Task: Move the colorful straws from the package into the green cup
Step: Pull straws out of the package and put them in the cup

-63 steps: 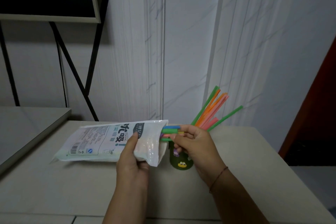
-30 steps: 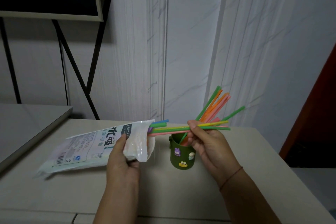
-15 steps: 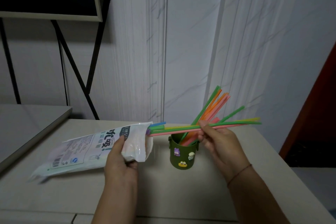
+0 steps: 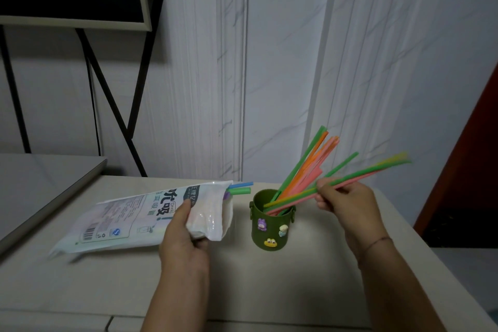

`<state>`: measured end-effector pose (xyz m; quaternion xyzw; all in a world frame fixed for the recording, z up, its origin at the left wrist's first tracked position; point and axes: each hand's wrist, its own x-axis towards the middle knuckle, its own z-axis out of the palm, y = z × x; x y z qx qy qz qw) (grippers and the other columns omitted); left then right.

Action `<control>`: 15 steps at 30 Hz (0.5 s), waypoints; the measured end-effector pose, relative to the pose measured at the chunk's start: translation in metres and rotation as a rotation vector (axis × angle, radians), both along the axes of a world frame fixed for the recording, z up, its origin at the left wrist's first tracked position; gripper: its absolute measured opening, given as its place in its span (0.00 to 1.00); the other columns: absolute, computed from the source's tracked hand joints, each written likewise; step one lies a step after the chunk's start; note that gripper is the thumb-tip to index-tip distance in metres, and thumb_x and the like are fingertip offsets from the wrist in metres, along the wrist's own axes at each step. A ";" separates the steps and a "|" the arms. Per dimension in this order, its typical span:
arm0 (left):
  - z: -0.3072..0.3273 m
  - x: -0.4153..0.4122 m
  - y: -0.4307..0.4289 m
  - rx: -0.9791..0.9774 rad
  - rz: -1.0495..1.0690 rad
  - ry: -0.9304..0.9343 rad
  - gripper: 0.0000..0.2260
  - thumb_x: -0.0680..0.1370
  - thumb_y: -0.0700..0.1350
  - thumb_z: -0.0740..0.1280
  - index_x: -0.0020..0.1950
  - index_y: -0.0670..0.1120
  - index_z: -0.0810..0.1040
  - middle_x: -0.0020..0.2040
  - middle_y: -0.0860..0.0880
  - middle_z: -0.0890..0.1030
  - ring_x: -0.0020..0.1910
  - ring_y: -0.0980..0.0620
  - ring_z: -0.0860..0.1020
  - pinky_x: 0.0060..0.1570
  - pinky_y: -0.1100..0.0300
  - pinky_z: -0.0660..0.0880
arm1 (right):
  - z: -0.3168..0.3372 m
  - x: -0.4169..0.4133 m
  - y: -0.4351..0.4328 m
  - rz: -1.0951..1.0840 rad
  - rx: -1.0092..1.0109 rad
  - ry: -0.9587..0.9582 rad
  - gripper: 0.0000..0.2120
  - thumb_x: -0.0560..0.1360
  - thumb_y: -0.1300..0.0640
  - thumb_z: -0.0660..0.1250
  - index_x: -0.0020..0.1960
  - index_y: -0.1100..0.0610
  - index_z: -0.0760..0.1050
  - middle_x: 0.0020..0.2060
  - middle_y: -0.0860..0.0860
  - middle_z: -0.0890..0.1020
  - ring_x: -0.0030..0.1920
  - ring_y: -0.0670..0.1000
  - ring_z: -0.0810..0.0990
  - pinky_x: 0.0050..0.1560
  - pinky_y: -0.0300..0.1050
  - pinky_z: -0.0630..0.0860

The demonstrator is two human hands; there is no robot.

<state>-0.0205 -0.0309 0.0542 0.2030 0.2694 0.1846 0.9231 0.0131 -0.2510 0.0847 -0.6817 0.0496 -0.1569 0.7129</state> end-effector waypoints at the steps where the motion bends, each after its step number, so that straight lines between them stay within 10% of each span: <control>1: 0.000 0.000 -0.001 0.008 -0.010 0.000 0.22 0.75 0.39 0.71 0.68 0.46 0.74 0.60 0.48 0.81 0.44 0.54 0.80 0.29 0.59 0.80 | -0.003 0.002 0.005 0.023 -0.051 0.018 0.02 0.74 0.66 0.66 0.44 0.63 0.78 0.30 0.56 0.79 0.25 0.43 0.78 0.29 0.31 0.76; 15: 0.001 -0.002 -0.016 0.096 -0.051 -0.004 0.19 0.73 0.39 0.72 0.64 0.46 0.77 0.59 0.47 0.82 0.47 0.52 0.81 0.47 0.55 0.79 | -0.029 0.012 0.029 0.054 -0.201 0.129 0.02 0.72 0.63 0.69 0.41 0.60 0.78 0.28 0.51 0.79 0.28 0.47 0.77 0.34 0.38 0.77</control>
